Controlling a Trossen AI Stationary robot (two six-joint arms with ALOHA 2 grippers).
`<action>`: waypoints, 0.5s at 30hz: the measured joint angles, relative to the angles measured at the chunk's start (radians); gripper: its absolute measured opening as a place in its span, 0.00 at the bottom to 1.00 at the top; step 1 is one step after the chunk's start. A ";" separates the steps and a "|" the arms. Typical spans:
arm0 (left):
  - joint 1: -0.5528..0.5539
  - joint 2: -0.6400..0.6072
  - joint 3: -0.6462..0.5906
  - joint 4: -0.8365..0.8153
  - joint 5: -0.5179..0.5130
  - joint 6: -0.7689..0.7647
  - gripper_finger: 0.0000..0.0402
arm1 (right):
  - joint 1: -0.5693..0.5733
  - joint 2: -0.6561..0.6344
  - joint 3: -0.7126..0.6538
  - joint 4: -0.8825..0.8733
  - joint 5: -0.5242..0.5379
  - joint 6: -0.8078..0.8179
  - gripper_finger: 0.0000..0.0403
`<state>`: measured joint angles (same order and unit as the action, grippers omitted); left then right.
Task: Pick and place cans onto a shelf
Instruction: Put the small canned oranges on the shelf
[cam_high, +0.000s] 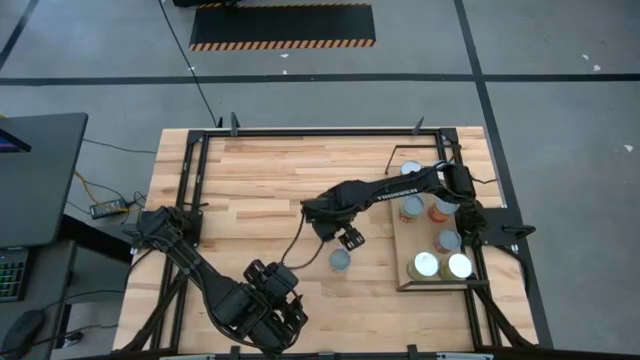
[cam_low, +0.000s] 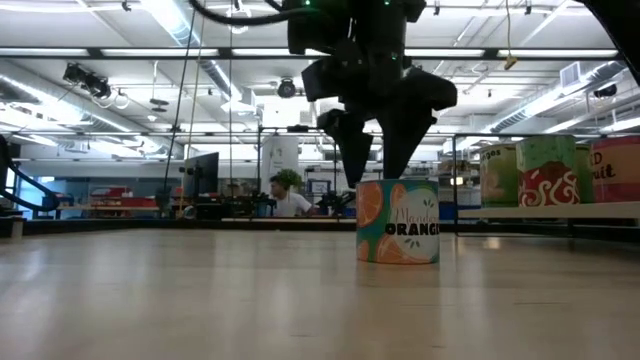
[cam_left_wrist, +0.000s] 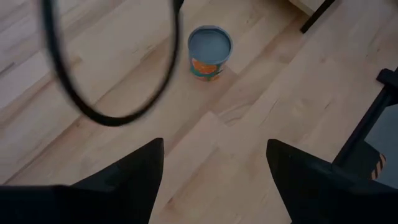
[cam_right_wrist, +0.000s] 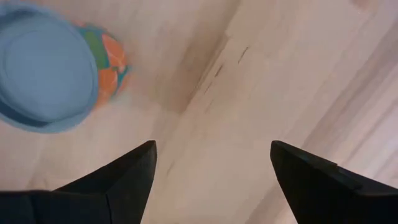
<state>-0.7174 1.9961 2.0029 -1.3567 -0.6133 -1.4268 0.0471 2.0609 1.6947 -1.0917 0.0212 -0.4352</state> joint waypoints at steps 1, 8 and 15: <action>0.000 0.000 0.000 0.001 0.000 0.004 0.72 | -0.005 0.000 0.000 0.000 -0.016 0.025 0.80; -0.001 -0.003 0.000 -0.003 0.070 0.001 0.72 | 0.017 0.000 -0.058 0.039 -0.044 0.072 0.80; -0.032 -0.016 0.023 -0.030 0.163 0.029 0.72 | 0.063 0.000 -0.117 0.027 -0.055 0.187 0.80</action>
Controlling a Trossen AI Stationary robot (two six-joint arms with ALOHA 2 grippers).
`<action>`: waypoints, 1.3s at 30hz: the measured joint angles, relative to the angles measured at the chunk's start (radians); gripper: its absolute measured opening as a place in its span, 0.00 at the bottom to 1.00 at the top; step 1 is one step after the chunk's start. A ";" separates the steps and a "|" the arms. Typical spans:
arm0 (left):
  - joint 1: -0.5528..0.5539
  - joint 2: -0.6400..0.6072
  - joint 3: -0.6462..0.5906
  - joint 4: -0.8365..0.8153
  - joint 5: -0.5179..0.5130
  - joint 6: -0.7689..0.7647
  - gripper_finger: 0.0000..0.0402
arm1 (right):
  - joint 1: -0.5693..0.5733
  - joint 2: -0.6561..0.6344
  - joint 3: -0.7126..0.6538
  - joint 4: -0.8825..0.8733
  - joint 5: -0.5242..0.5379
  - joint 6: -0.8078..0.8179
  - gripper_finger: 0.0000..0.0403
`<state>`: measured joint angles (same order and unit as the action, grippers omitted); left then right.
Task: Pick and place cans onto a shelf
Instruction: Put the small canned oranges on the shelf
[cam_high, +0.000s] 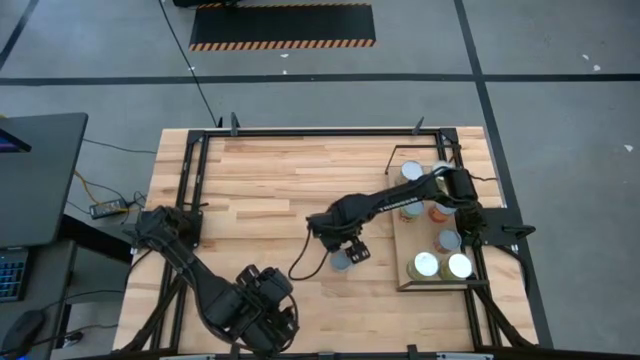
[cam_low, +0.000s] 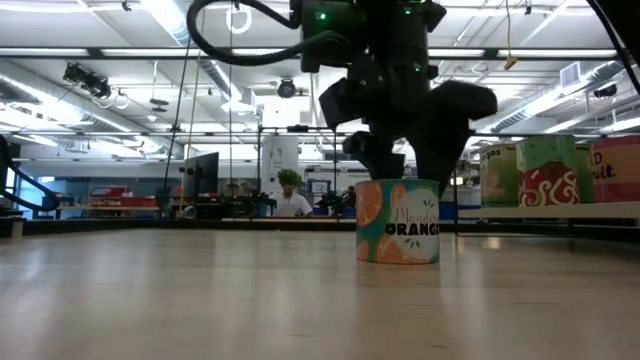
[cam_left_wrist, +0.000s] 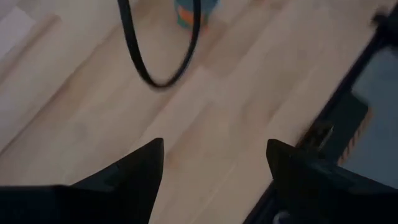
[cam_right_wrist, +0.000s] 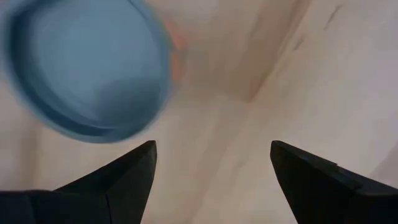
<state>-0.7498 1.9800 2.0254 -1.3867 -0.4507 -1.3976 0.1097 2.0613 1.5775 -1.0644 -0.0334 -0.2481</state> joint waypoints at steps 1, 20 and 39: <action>-0.009 0.000 0.000 -0.010 0.020 0.014 0.72 | 0.005 0.000 0.000 -0.004 -0.020 0.034 0.80; -0.239 -0.181 -0.005 -0.185 -0.414 -0.188 0.72 | 0.155 -0.009 0.244 0.063 -0.249 -0.161 0.80; -0.200 -0.181 -0.006 -0.184 -0.463 -0.162 0.72 | 0.197 0.016 0.113 0.155 -0.142 -0.550 0.99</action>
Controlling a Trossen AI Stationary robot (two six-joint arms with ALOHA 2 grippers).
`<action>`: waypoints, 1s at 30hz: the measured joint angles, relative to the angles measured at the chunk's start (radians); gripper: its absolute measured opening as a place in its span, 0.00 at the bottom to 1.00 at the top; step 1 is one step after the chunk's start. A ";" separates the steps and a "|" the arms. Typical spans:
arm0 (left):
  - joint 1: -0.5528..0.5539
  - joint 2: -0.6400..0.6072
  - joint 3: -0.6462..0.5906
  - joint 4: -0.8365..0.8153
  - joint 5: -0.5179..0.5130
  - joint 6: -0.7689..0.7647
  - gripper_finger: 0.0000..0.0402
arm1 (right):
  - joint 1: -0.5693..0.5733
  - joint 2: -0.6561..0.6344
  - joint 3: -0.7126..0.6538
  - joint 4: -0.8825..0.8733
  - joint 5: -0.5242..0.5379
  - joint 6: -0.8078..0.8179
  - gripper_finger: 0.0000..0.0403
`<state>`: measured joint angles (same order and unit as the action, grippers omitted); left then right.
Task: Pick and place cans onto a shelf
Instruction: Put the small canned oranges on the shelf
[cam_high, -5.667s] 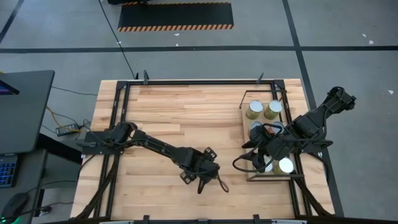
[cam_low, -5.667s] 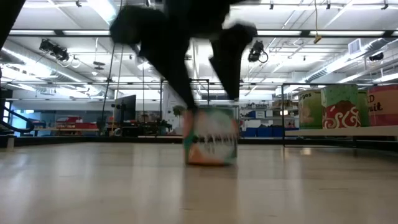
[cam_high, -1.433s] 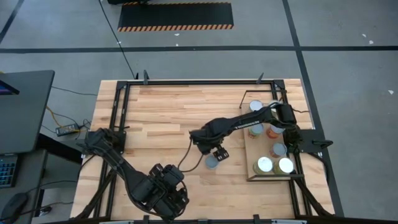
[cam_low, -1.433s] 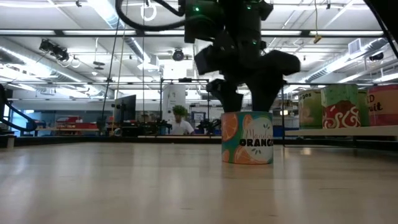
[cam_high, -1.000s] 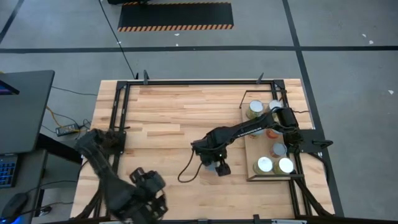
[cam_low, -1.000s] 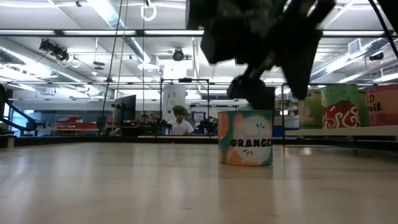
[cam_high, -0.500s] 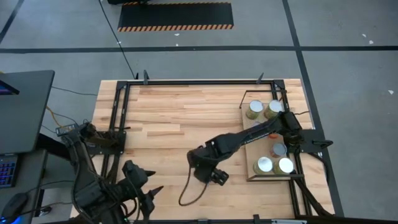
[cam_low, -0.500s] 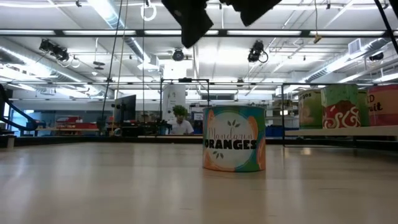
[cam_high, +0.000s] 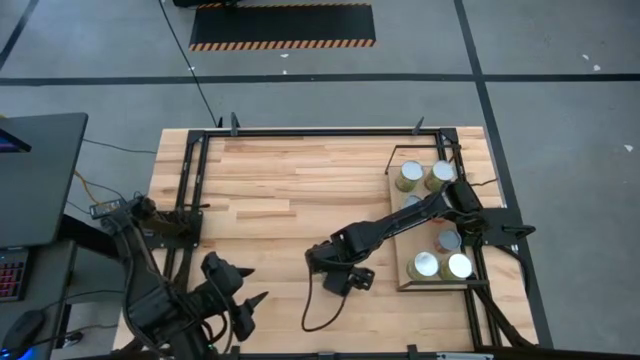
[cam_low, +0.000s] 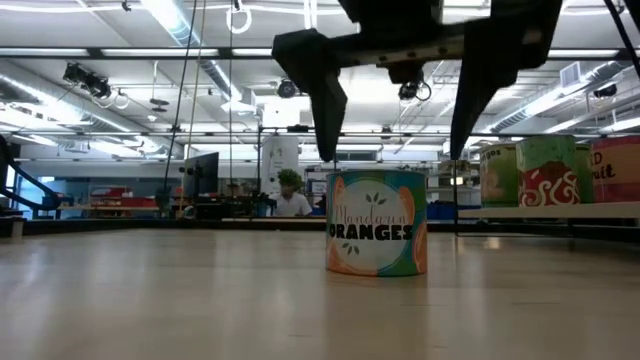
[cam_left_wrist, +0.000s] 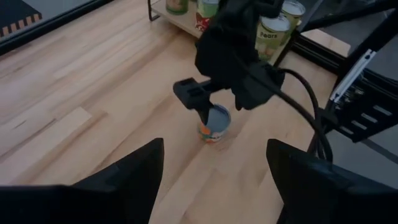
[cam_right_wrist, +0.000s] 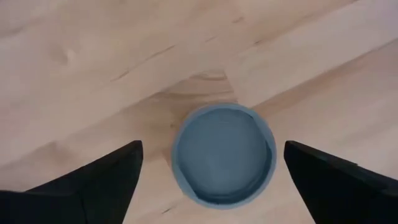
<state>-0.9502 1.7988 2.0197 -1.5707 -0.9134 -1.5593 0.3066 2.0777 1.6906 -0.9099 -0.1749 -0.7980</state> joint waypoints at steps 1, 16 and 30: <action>0.004 0.000 0.000 0.000 0.000 0.000 0.72 | -0.002 0.000 -0.009 0.009 0.002 -0.019 0.99; 0.037 0.000 0.000 0.000 -0.001 0.031 0.72 | -0.049 0.000 -0.185 0.177 -0.050 0.011 0.90; 0.073 0.000 0.000 0.000 -0.008 0.135 0.72 | -0.007 -0.005 -0.176 0.224 -0.057 0.193 0.77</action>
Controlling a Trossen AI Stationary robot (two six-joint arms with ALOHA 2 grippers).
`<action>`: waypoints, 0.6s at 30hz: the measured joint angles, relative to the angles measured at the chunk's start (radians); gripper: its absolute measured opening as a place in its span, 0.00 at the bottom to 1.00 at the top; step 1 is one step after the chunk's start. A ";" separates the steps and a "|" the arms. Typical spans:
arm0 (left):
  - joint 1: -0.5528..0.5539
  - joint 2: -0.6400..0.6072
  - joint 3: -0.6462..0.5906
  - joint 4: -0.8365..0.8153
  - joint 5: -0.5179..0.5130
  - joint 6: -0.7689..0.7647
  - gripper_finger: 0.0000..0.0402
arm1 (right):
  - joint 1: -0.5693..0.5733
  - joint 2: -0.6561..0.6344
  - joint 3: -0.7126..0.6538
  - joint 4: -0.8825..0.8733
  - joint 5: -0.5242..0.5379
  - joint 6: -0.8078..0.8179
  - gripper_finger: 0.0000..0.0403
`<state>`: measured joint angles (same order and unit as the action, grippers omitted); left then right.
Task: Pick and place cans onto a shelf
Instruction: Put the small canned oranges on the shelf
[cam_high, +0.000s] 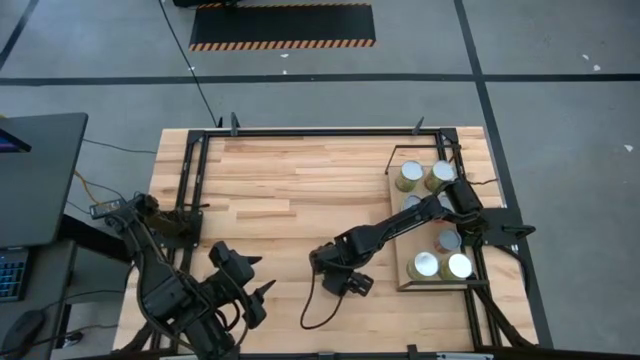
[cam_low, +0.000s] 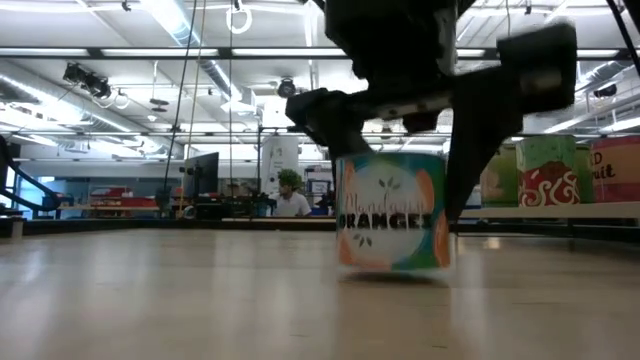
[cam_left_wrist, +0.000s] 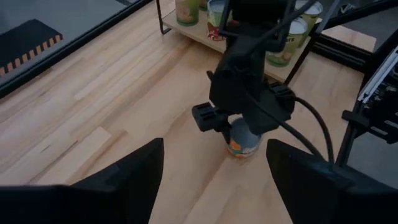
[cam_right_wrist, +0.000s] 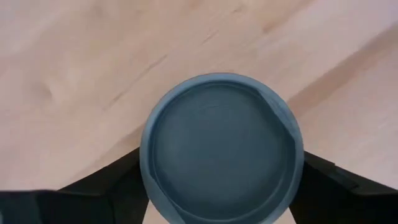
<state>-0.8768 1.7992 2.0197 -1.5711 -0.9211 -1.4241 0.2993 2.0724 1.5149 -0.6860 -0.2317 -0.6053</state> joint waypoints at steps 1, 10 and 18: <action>0.000 0.000 0.000 0.000 0.000 0.010 0.72 | 0.000 -0.002 0.015 -0.016 0.000 0.041 0.76; 0.000 -0.026 0.000 0.000 -0.005 0.205 0.72 | -0.045 -0.117 0.176 -0.413 -0.007 0.461 0.72; 0.021 -0.029 0.000 0.000 -0.014 0.291 0.72 | -0.064 -0.446 -0.098 -0.536 0.044 0.775 0.72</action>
<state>-0.8563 1.7706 2.0201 -1.5711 -0.9352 -1.1331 0.2352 1.6259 1.4169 -1.2221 -0.1880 0.1699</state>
